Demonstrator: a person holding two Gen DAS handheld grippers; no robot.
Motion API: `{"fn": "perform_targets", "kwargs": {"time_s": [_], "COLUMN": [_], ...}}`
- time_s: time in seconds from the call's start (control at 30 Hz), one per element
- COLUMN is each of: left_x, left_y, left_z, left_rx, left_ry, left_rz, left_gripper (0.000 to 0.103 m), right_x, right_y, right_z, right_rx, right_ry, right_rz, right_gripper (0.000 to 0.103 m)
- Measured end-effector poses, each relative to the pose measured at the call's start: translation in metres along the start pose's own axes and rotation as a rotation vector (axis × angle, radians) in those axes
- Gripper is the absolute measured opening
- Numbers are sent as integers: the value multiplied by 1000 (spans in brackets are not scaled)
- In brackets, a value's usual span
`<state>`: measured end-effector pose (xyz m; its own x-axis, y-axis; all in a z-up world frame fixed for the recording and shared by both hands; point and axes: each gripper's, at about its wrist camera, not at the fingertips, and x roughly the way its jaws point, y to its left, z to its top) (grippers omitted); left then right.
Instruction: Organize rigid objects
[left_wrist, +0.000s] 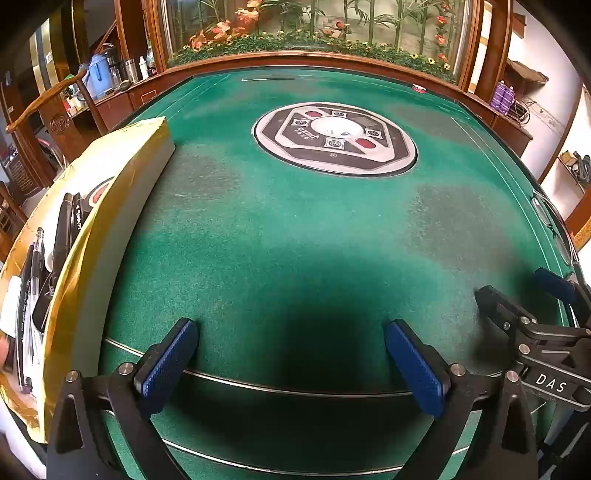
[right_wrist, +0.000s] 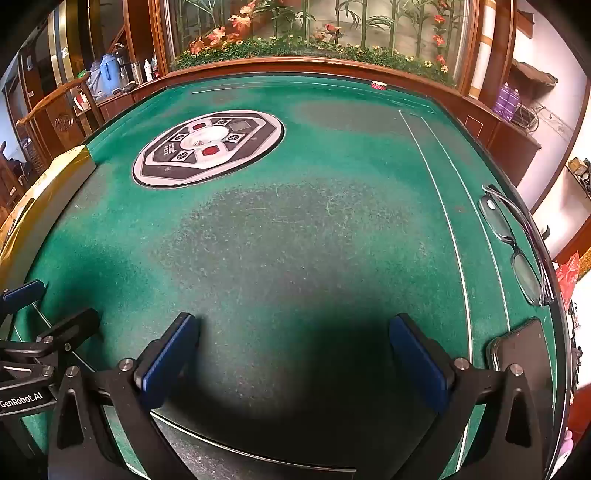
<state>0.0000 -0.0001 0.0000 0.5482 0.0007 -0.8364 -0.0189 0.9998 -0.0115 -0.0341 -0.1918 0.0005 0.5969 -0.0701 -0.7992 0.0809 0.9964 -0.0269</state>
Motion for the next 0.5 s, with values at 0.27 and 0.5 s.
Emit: {"fn": "perform_targets", "kwargs": {"time_s": [0.27, 0.5], "left_x": [0, 2], "left_y": [-1, -1], "left_z": [0, 3], "left_rx": [5, 4], "left_ry": [-1, 0], "left_rz": [2, -3], "left_gripper": [102, 102], "right_x": [0, 0], "right_y": [0, 0], "right_z": [0, 0], "right_rx": [2, 0], "right_ry": [2, 3], "right_rz": [2, 1], "right_gripper": [103, 103]}}
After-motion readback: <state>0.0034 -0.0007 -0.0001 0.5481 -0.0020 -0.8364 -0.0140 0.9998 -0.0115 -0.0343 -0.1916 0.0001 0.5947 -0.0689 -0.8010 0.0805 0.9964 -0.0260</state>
